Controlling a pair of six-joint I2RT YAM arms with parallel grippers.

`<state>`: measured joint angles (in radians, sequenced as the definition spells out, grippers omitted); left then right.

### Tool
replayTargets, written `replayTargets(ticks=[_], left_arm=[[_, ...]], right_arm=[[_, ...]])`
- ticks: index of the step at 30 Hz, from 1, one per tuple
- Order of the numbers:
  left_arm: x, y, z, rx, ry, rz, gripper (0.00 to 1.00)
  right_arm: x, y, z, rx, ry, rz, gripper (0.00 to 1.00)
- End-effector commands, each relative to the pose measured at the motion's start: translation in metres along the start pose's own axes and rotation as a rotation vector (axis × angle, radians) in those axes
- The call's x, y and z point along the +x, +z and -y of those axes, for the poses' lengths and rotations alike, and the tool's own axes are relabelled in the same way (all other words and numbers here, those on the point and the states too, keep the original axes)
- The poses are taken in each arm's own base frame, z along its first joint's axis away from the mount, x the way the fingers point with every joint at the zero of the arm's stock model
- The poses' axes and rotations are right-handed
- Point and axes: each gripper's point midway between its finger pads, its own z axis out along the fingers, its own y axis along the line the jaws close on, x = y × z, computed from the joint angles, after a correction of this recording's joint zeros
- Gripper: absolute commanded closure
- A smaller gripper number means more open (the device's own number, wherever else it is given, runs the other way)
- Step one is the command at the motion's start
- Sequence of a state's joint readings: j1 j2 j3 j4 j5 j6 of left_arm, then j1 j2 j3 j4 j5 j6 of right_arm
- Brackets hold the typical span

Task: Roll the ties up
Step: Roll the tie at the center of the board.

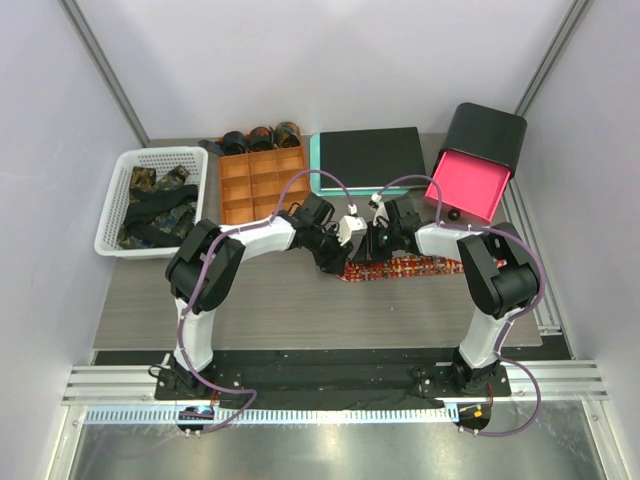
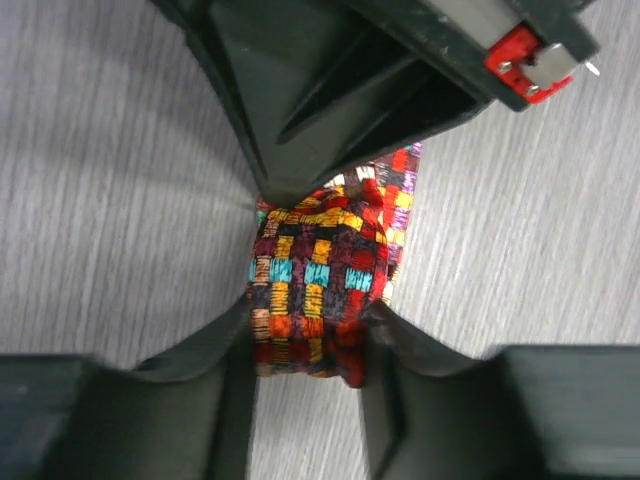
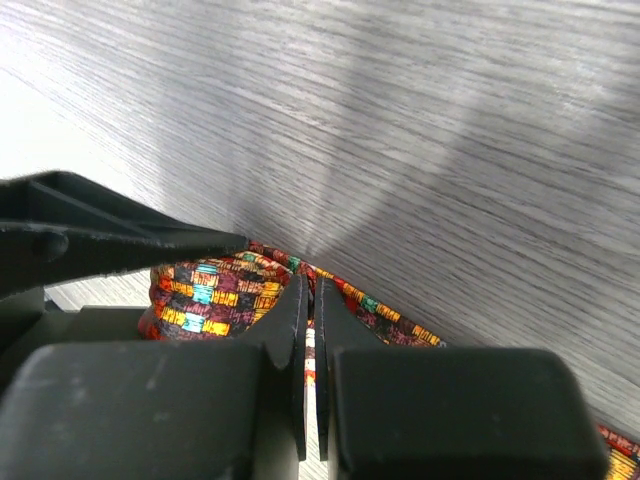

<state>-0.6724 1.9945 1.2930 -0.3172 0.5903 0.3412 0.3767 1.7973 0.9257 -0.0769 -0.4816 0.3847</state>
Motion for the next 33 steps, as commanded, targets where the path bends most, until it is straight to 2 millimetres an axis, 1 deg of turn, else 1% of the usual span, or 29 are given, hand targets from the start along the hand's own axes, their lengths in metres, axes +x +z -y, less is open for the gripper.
replayTargets(ticks=[1, 3, 4, 5, 6, 7, 8, 9, 10, 11, 12, 13, 14, 16, 17, 19, 20, 22, 23, 24, 28, 29, 30, 31, 32, 33], left_arm=[[0.000, 0.004, -0.002, -0.031, -0.016, 0.025, 0.68], [0.003, 0.001, -0.001, -0.045, 0.020, -0.002, 0.73], [0.006, -0.001, -0.006, -0.081, 0.072, -0.028, 0.75], [0.008, -0.003, -0.006, -0.091, 0.097, -0.048, 0.77], [0.012, -0.005, -0.001, -0.090, 0.116, -0.083, 0.78], [0.014, -0.007, -0.002, -0.094, 0.161, -0.099, 0.78], [0.017, -0.008, -0.002, -0.111, 0.188, -0.124, 0.78], [0.024, -0.010, 0.000, -0.109, 0.198, -0.158, 0.79], [0.026, -0.013, 0.001, -0.114, 0.224, -0.171, 0.79], [0.029, -0.014, 0.002, -0.120, 0.238, -0.186, 0.79], [0.031, -0.015, 0.002, -0.134, 0.259, -0.206, 0.79], [0.037, -0.016, 0.002, -0.138, 0.277, -0.233, 0.78], [0.038, -0.015, 0.004, -0.144, 0.287, -0.244, 0.78], [0.043, -0.015, 0.002, -0.159, 0.291, -0.270, 0.79], [0.045, -0.013, 0.003, -0.158, 0.291, -0.278, 0.78], [0.045, -0.013, 0.003, -0.167, 0.292, -0.286, 0.78], [0.047, -0.011, 0.003, -0.167, 0.293, -0.292, 0.78], [0.046, -0.010, 0.002, -0.172, 0.292, -0.294, 0.78], [0.046, -0.009, 0.003, -0.170, 0.296, -0.295, 0.78], [0.047, -0.009, 0.003, -0.170, 0.294, -0.299, 0.78], [0.047, -0.010, 0.003, -0.174, 0.302, -0.299, 0.76], [0.047, -0.010, 0.002, -0.173, 0.303, -0.300, 0.76], [0.046, -0.011, 0.003, -0.172, 0.307, -0.297, 0.76], [0.047, -0.010, 0.003, -0.171, 0.309, -0.299, 0.76], [0.048, -0.011, 0.003, -0.172, 0.309, -0.301, 0.76], [0.047, -0.011, 0.003, -0.173, 0.308, -0.299, 0.76]], right_arm=[[0.003, 0.003, 0.015, 0.079, 0.006, 0.025, 0.99], [0.000, 0.002, 0.005, 0.041, 0.018, 0.020, 0.99], [-0.002, -0.001, 0.000, 0.026, 0.018, 0.020, 0.99], [-0.005, -0.004, -0.008, -0.005, 0.018, 0.016, 0.98], [-0.005, -0.006, -0.013, -0.024, 0.027, 0.006, 0.96], [-0.004, -0.010, -0.016, -0.033, 0.043, -0.010, 0.95], [-0.009, -0.015, -0.022, -0.052, 0.044, -0.003, 0.93], [-0.008, -0.020, -0.028, -0.085, 0.048, -0.017, 0.89], [-0.007, -0.025, -0.028, -0.090, 0.060, -0.029, 0.87], [-0.013, -0.031, -0.032, -0.105, 0.057, -0.020, 0.84], [-0.013, -0.036, -0.035, -0.125, 0.063, -0.025, 0.78], [-0.013, -0.040, -0.034, -0.127, 0.072, -0.031, 0.74], [-0.018, -0.047, -0.030, -0.130, 0.089, -0.015, 0.68], [-0.017, -0.055, -0.032, -0.162, 0.113, -0.028, 0.63], [-0.016, -0.058, -0.030, -0.171, 0.142, -0.032, 0.60], [-0.013, -0.062, -0.038, -0.215, 0.149, -0.044, 0.57], [-0.006, -0.062, -0.040, -0.234, 0.191, -0.057, 0.54], [-0.011, -0.060, -0.047, -0.272, 0.212, -0.029, 0.48], [-0.007, -0.059, -0.049, -0.287, 0.234, -0.034, 0.45], [-0.008, -0.057, -0.056, -0.303, 0.247, -0.029, 0.44], [0.000, -0.044, -0.062, -0.304, 0.258, -0.043, 0.45], [0.004, -0.040, -0.061, -0.296, 0.271, -0.056, 0.47], [-0.004, -0.037, -0.061, -0.297, 0.253, -0.023, 0.48], [-0.003, -0.034, -0.063, -0.300, 0.258, -0.025, 0.51], [-0.004, -0.031, -0.062, -0.296, 0.262, -0.025, 0.55], [-0.004, -0.028, -0.060, -0.287, 0.271, -0.027, 0.57]])
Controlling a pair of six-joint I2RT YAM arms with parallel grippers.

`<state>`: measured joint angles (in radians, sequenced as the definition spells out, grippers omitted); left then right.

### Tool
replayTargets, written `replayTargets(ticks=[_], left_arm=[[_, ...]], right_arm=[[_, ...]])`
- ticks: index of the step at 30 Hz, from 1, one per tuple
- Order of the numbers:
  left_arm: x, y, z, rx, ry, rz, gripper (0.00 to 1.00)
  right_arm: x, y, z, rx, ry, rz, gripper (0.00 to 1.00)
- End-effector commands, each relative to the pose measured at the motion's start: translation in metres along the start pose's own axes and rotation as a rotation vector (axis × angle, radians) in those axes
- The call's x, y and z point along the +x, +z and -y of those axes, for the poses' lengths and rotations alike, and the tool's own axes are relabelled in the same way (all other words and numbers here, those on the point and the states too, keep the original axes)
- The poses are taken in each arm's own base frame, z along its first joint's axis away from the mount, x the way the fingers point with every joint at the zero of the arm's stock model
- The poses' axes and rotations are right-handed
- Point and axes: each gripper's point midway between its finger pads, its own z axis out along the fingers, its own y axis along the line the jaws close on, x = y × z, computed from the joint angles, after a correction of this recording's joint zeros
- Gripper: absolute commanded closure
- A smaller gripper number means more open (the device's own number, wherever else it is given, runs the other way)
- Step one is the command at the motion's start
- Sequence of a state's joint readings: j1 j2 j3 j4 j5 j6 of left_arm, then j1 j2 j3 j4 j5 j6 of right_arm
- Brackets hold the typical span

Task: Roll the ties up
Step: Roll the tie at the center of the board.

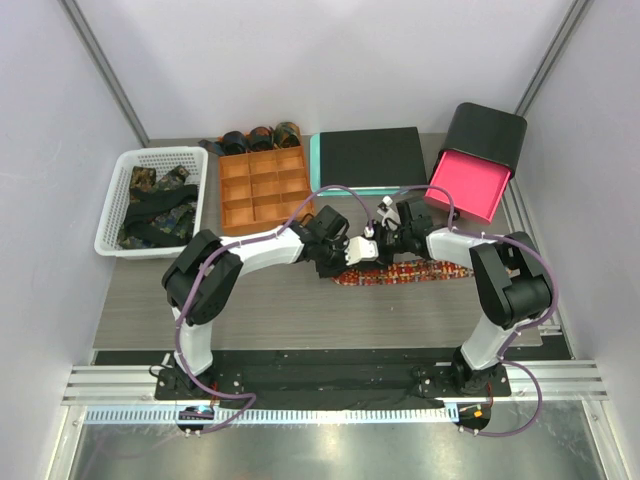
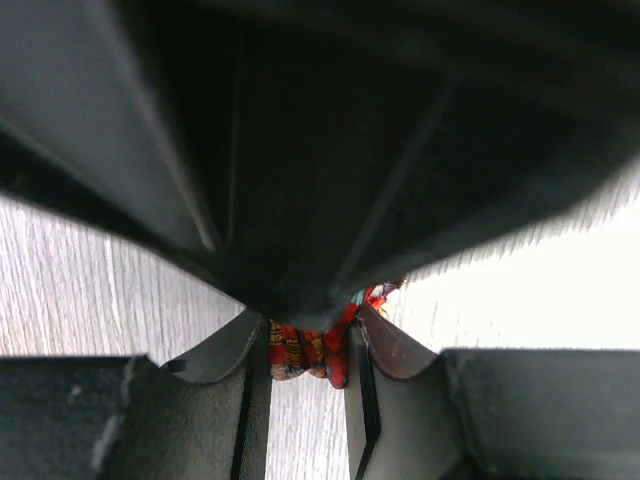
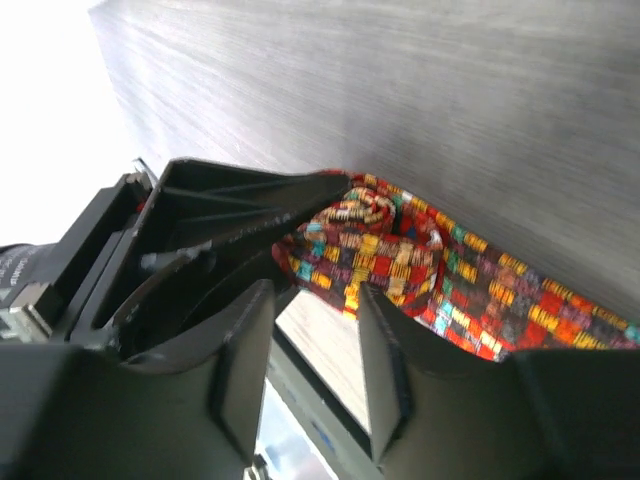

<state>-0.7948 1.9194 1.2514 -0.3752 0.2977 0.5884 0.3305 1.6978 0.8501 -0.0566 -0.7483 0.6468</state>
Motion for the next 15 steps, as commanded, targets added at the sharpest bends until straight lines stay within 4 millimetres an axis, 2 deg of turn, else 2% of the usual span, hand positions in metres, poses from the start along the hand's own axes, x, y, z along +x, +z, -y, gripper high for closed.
replayTargets(ticks=[1, 6, 11, 15], left_arm=[[0.035, 0.000, 0.011, 0.018, -0.009, -0.126, 0.76], [0.035, 0.000, 0.012, 0.024, -0.007, -0.125, 0.73], [0.033, -0.001, 0.012, 0.021, -0.013, -0.114, 0.72], [0.029, -0.002, 0.014, 0.027, -0.008, -0.096, 0.68]], right_arm=[[-0.013, 0.011, -0.013, -0.050, 0.003, 0.038, 0.59], [0.005, 0.023, 0.015, 0.014, 0.053, -0.027, 0.59], [0.009, 0.031, 0.026, 0.040, 0.077, -0.042, 0.58], [0.010, 0.036, 0.035, 0.055, 0.106, -0.058, 0.52]])
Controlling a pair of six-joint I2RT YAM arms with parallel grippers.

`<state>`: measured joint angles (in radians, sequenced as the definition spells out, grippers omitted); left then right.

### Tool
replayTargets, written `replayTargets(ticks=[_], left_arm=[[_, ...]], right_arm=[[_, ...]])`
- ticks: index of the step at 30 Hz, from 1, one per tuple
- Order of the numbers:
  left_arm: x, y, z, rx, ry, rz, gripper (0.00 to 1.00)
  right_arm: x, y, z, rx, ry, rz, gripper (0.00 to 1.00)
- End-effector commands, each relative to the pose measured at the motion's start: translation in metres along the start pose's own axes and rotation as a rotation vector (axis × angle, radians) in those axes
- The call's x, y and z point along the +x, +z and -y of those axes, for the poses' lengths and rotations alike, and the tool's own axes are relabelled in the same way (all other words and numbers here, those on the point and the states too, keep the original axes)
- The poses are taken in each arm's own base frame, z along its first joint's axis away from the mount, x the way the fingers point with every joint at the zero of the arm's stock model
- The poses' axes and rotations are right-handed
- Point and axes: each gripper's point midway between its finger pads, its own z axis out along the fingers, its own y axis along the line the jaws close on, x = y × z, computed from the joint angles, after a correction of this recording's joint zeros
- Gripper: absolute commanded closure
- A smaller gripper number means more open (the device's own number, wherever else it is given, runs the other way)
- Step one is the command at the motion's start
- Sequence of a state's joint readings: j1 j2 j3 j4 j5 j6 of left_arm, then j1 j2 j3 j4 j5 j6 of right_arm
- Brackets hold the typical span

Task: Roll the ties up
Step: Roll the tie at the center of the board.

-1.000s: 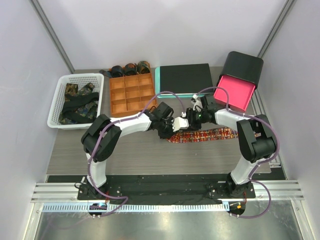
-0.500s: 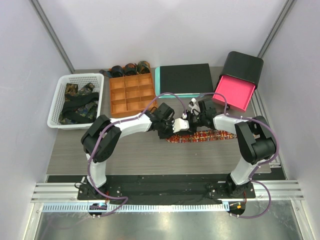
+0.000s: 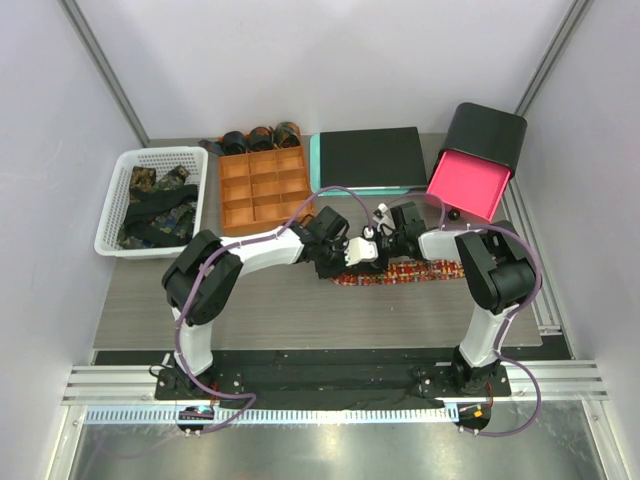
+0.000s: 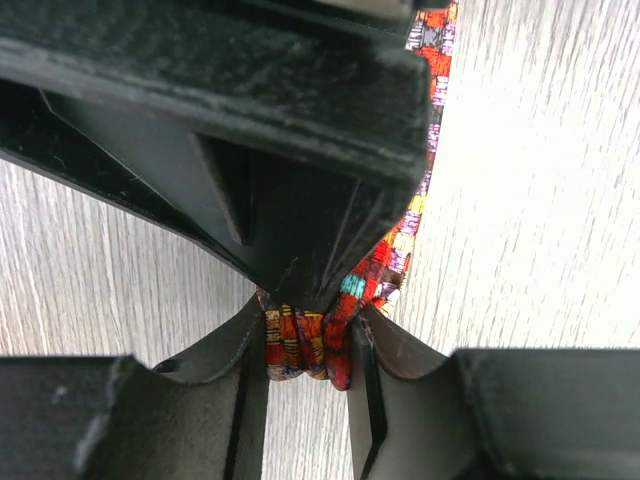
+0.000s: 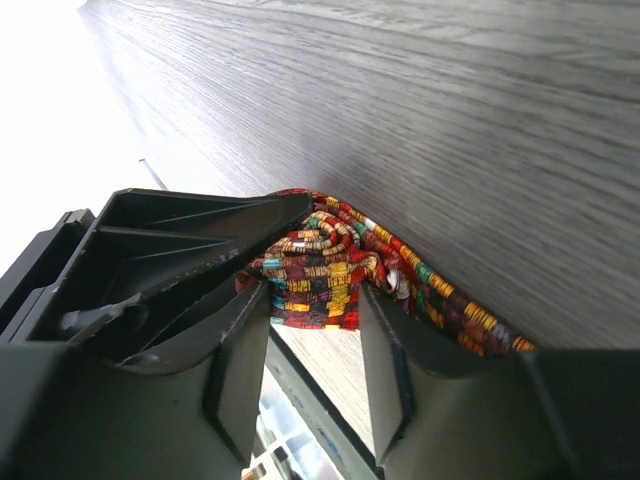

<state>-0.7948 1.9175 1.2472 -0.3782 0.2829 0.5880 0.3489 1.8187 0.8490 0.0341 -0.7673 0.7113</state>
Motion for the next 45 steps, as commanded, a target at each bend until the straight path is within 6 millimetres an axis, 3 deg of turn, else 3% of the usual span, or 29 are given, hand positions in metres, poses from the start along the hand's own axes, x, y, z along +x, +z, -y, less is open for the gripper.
replayTargets(ticks=[1, 3, 6, 7, 11, 16, 18, 20, 23, 28, 38, 45], left_arm=[[0.025, 0.000, 0.015, 0.040, -0.007, -0.080, 0.69], [0.022, 0.000, 0.014, 0.039, -0.007, -0.073, 0.68], [0.019, 0.000, 0.013, 0.045, -0.010, -0.065, 0.68], [0.018, 0.000, 0.013, 0.046, -0.006, -0.061, 0.68], [0.018, -0.003, 0.010, 0.030, -0.020, -0.062, 0.60], [0.013, -0.027, -0.006, 0.041, -0.156, 0.031, 0.39], [0.007, -0.036, -0.002, 0.096, -0.198, 0.108, 0.35], [0.000, -0.051, -0.012, 0.085, -0.220, 0.189, 0.32], [-0.004, -0.057, -0.003, 0.125, -0.246, 0.268, 0.29], [-0.013, -0.048, 0.005, 0.146, -0.210, 0.376, 0.26], [-0.018, -0.011, -0.004, 0.071, -0.104, 0.319, 0.27], [-0.022, 0.004, 0.007, 0.091, -0.037, 0.301, 0.37]], right_arm=[[0.004, 0.014, 0.019, 0.052, 0.038, -0.017, 0.52], [0.003, 0.014, 0.018, 0.043, 0.038, -0.016, 0.55], [0.004, 0.016, 0.019, 0.043, 0.045, -0.024, 0.73], [0.004, 0.016, 0.020, 0.045, 0.043, -0.023, 0.83], [0.007, 0.014, 0.026, 0.060, 0.043, -0.034, 0.99], [0.010, 0.005, 0.039, 0.076, 0.060, -0.055, 0.99], [0.008, 0.001, 0.046, 0.073, 0.070, -0.048, 0.99], [0.013, -0.001, 0.049, 0.057, 0.078, -0.062, 0.99], [0.011, -0.004, 0.055, 0.033, 0.083, -0.049, 0.99], [0.012, -0.004, 0.068, 0.044, 0.095, -0.054, 0.99], [0.014, -0.002, 0.079, 0.075, 0.093, -0.063, 0.99], [0.017, -0.001, 0.082, 0.074, 0.101, -0.075, 0.99]])
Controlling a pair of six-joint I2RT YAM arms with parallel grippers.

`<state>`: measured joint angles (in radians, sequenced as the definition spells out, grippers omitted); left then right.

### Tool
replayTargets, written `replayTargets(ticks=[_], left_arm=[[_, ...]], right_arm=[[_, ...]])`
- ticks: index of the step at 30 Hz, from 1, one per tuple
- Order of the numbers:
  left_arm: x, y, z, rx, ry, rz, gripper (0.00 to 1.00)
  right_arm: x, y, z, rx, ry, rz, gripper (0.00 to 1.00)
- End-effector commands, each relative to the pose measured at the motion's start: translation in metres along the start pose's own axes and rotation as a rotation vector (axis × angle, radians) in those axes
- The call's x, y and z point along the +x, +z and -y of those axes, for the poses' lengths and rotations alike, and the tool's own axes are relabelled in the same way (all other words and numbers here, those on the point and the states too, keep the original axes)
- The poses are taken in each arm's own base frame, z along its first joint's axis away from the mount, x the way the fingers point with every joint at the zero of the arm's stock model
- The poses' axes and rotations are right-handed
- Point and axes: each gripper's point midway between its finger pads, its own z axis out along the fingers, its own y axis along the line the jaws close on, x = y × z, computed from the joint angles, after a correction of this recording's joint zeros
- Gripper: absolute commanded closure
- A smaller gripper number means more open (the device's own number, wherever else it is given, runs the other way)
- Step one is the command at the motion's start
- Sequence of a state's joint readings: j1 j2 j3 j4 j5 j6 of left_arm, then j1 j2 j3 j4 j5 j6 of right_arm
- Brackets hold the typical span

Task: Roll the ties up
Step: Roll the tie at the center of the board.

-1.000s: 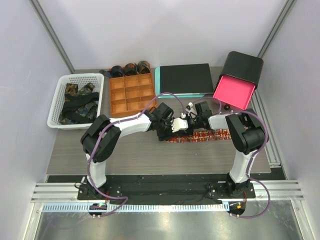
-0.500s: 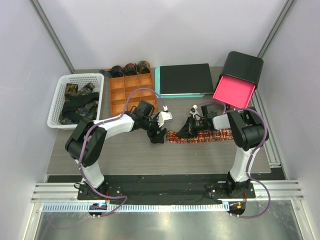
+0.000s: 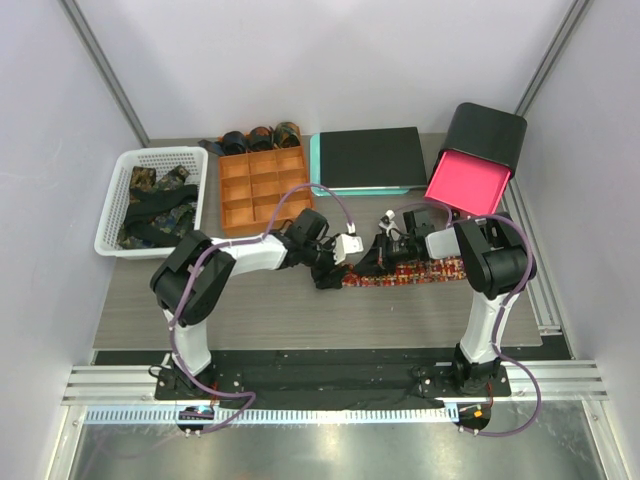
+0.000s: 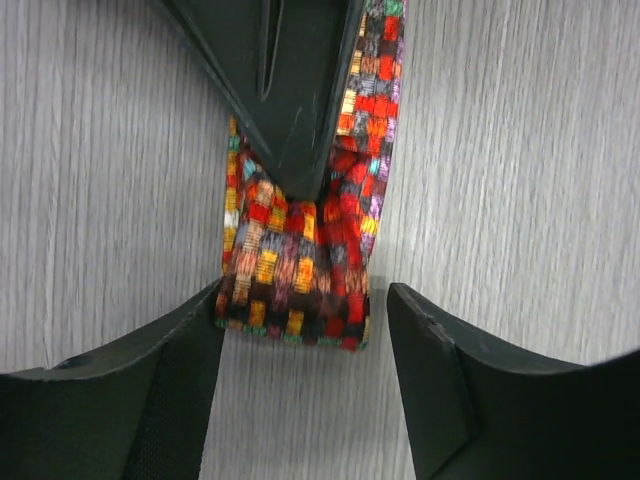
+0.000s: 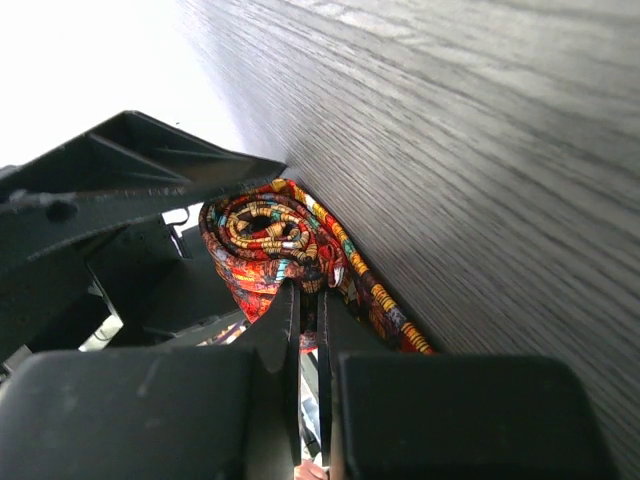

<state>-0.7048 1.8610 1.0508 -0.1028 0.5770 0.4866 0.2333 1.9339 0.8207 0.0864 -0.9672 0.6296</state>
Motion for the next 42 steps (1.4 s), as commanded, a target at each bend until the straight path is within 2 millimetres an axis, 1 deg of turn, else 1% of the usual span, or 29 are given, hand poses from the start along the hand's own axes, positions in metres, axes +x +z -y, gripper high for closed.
replayTargets(ticks=[1, 3, 4, 6, 7, 10, 12, 13, 14, 15, 18, 21, 23, 24, 26, 27, 29, 30, 31, 32, 33, 34, 36, 38, 40, 41, 42], left_arm=[[-0.021, 0.009, -0.004, -0.006, 0.093, 0.045, 0.41], [-0.026, 0.010, -0.003, -0.010, 0.112, 0.054, 0.45], [-0.026, 0.011, -0.001, -0.005, 0.118, 0.054, 0.49], [-0.030, 0.009, -0.002, -0.008, 0.128, 0.066, 0.54], [-0.034, 0.009, -0.002, -0.010, 0.137, 0.073, 0.58], [-0.042, 0.005, 0.000, -0.008, 0.154, 0.093, 0.63], [-0.048, 0.004, 0.003, -0.001, 0.157, 0.106, 0.61], [-0.051, 0.004, 0.006, 0.006, 0.152, 0.113, 0.50], [-0.053, 0.005, 0.006, 0.009, 0.150, 0.117, 0.45], [-0.055, 0.006, 0.007, 0.010, 0.151, 0.116, 0.44], [-0.049, 0.012, 0.006, 0.007, 0.134, 0.096, 0.41], [-0.037, 0.017, 0.006, 0.012, 0.125, 0.069, 0.41], [-0.031, 0.016, 0.010, 0.027, 0.132, 0.058, 0.43], [-0.030, 0.016, 0.011, 0.029, 0.136, 0.053, 0.48], [-0.025, 0.015, 0.016, 0.043, 0.142, 0.040, 0.53], [-0.021, 0.014, 0.018, 0.053, 0.142, 0.028, 0.57], [-0.021, 0.013, 0.018, 0.058, 0.137, 0.020, 0.62], [-0.018, 0.012, 0.020, 0.066, 0.115, 0.003, 0.67], [-0.027, 0.010, 0.017, 0.057, 0.114, 0.009, 0.69], [-0.031, 0.009, 0.014, 0.046, 0.095, 0.007, 0.70], [-0.029, 0.009, 0.015, 0.049, 0.052, -0.019, 0.71], [-0.044, 0.006, 0.010, 0.037, 0.054, -0.010, 0.71], [-0.048, 0.007, 0.006, 0.023, 0.040, -0.037, 0.70], [-0.057, 0.007, 0.006, 0.016, 0.040, -0.055, 0.69], [-0.057, 0.011, 0.007, 0.022, 0.041, -0.080, 0.68], [-0.058, 0.014, 0.012, 0.031, 0.047, -0.092, 0.67], [-0.055, 0.016, 0.011, 0.019, 0.049, -0.109, 0.67]], right_arm=[[0.012, 0.005, 0.055, 0.186, 0.061, 0.004, 0.99], [0.012, 0.006, 0.056, 0.185, 0.064, 0.002, 0.99], [0.012, 0.006, 0.057, 0.186, 0.067, 0.002, 0.99], [0.012, 0.006, 0.056, 0.182, 0.065, -0.002, 0.99], [0.012, 0.007, 0.056, 0.181, 0.067, -0.003, 0.99], [0.013, 0.007, 0.056, 0.176, 0.076, -0.008, 0.99], [0.014, 0.008, 0.056, 0.174, 0.085, -0.014, 0.99], [0.014, 0.009, 0.056, 0.173, 0.084, -0.013, 0.99], [0.013, 0.010, 0.055, 0.171, 0.079, -0.013, 0.99], [0.014, 0.010, 0.055, 0.169, 0.081, -0.016, 0.99], [0.015, 0.011, 0.055, 0.162, 0.082, -0.014, 0.99], [0.016, 0.010, 0.053, 0.155, 0.077, -0.017, 0.99], [0.017, 0.010, 0.053, 0.153, 0.074, -0.018, 0.99], [0.016, 0.010, 0.053, 0.154, 0.074, -0.018, 0.99], [0.016, 0.010, 0.054, 0.156, 0.074, -0.019, 0.99], [0.015, 0.010, 0.054, 0.157, 0.074, -0.015, 0.99], [0.013, 0.011, 0.054, 0.160, 0.071, -0.009, 0.99], [0.013, 0.011, 0.054, 0.162, 0.075, -0.006, 0.99], [0.011, 0.011, 0.053, 0.159, 0.070, 0.004, 0.99], [0.010, 0.011, 0.053, 0.162, 0.071, 0.010, 0.99], [0.009, 0.012, 0.052, 0.160, 0.080, 0.017, 0.99], [0.010, 0.012, 0.051, 0.160, 0.081, 0.021, 0.99], [0.007, 0.015, 0.049, 0.153, 0.074, 0.031, 0.99], [0.006, 0.019, 0.042, 0.141, 0.067, 0.037, 0.99], [0.003, 0.021, 0.036, 0.130, 0.063, 0.050, 0.99], [0.004, 0.023, 0.033, 0.125, 0.059, 0.047, 0.99], [0.003, 0.024, 0.029, 0.118, 0.049, 0.051, 0.99]])
